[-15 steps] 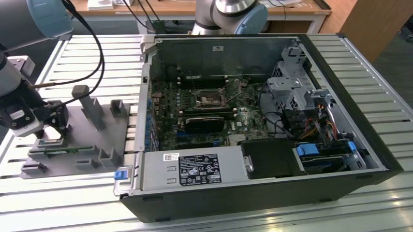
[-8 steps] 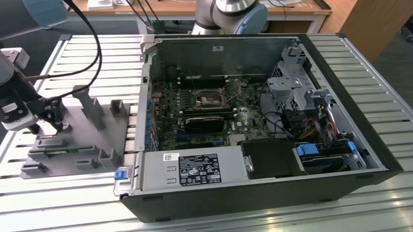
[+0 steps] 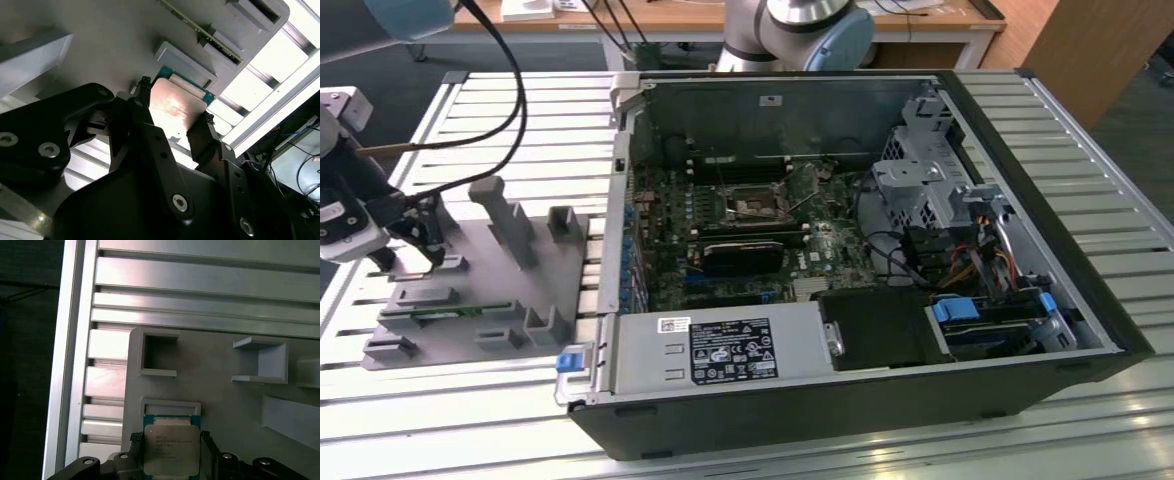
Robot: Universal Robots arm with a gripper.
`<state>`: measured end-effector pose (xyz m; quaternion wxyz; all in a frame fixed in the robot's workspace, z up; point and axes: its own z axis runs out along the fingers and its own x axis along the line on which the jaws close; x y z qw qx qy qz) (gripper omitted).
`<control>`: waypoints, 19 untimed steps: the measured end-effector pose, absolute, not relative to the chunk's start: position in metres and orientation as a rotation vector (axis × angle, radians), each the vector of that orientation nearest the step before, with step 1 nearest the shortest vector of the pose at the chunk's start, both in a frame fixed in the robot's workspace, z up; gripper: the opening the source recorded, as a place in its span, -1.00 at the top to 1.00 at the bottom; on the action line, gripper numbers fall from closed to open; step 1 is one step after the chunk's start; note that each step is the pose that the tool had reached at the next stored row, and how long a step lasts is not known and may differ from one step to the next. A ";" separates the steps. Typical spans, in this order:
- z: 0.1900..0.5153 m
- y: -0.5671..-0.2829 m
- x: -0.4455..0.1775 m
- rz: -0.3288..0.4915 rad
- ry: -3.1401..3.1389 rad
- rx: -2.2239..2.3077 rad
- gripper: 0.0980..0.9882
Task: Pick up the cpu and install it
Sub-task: 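Pick up the cpu and move it towards the insertion slot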
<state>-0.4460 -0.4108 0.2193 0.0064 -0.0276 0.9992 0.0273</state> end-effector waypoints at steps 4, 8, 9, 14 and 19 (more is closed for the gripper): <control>0.224 -0.411 -0.446 0.086 3.126 -0.086 0.00; 0.226 -0.411 -0.446 0.086 3.126 -0.086 0.00; 0.227 -0.411 -0.446 0.086 3.126 -0.086 0.00; 0.231 -0.411 -0.446 0.086 3.126 -0.086 0.00; 0.235 -0.411 -0.446 0.086 3.126 -0.086 0.00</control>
